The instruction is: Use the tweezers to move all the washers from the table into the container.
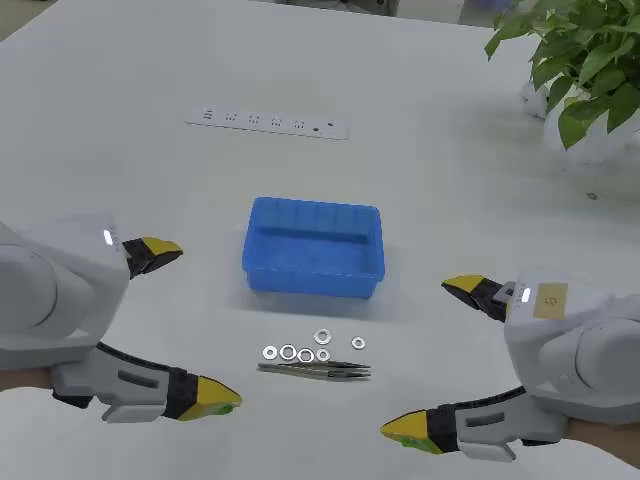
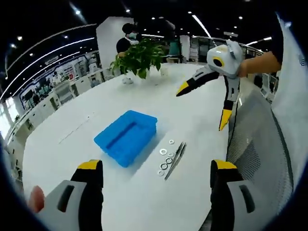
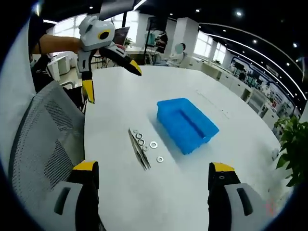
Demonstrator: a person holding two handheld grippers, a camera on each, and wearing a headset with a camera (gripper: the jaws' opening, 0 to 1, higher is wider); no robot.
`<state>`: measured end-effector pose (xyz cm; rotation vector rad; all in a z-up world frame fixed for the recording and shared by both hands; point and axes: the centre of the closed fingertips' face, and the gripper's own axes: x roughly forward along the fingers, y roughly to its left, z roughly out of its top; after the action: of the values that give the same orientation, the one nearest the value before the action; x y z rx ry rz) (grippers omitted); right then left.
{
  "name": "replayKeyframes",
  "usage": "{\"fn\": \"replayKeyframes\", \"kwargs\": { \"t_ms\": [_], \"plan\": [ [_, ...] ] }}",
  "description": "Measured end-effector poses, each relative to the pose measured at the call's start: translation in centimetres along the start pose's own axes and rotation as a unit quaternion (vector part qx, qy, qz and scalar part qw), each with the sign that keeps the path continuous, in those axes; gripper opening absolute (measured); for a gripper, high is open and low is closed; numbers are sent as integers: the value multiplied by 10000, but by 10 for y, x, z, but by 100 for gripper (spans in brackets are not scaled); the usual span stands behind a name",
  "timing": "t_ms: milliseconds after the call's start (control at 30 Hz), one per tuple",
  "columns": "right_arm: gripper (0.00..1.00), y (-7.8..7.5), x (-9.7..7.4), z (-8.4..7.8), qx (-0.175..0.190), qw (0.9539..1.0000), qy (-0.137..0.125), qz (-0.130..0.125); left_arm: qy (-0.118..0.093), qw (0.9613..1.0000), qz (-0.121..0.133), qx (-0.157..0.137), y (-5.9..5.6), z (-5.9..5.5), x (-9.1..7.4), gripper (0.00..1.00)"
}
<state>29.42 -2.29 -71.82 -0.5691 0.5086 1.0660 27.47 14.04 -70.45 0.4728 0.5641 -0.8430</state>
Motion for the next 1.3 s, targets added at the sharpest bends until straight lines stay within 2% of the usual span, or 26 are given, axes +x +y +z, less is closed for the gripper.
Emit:
{"fn": "replayKeyframes", "kwargs": {
  "t_ms": [67,133,200,233,367,433,467,633,833,1100,1300],
  "plan": [
    [95,-1,0,-1,15,10000,16,-11,95,9999,20,93,0,-4,0,98],
    [95,-2,0,-1,35,10000,6,-17,73,10000,-11,-56,-2,-3,-1,97],
    [95,-3,1,-1,21,10000,15,-26,-301,9984,-71,-478,-4,10,-2,97],
    [95,-3,1,-2,21,10000,32,-28,-385,9979,-60,-522,-4,13,-2,97],
    [95,-3,1,-4,46,10000,61,-32,-302,9986,-9,-436,0,16,-4,97],
    [95,-3,0,-3,61,10000,41,-29,-531,9972,-84,-521,-1,25,-5,97],
    [95,-3,0,-3,60,10000,45,-29,-544,9971,-67,-523,0,26,-6,97],
    [95,-3,-1,-4,81,9999,45,-38,-427,9981,-20,-448,4,22,-5,97],
    [95,-2,0,-8,-37,9999,141,-15,-448,9977,-65,-509,2,20,-7,97],
    [95,-1,1,-8,-33,9999,159,25,-252,9988,-66,-409,1,8,-9,97],
    [95,0,2,-8,-63,9998,185,64,-190,9988,-55,-450,3,3,-10,97]
  ]
}}
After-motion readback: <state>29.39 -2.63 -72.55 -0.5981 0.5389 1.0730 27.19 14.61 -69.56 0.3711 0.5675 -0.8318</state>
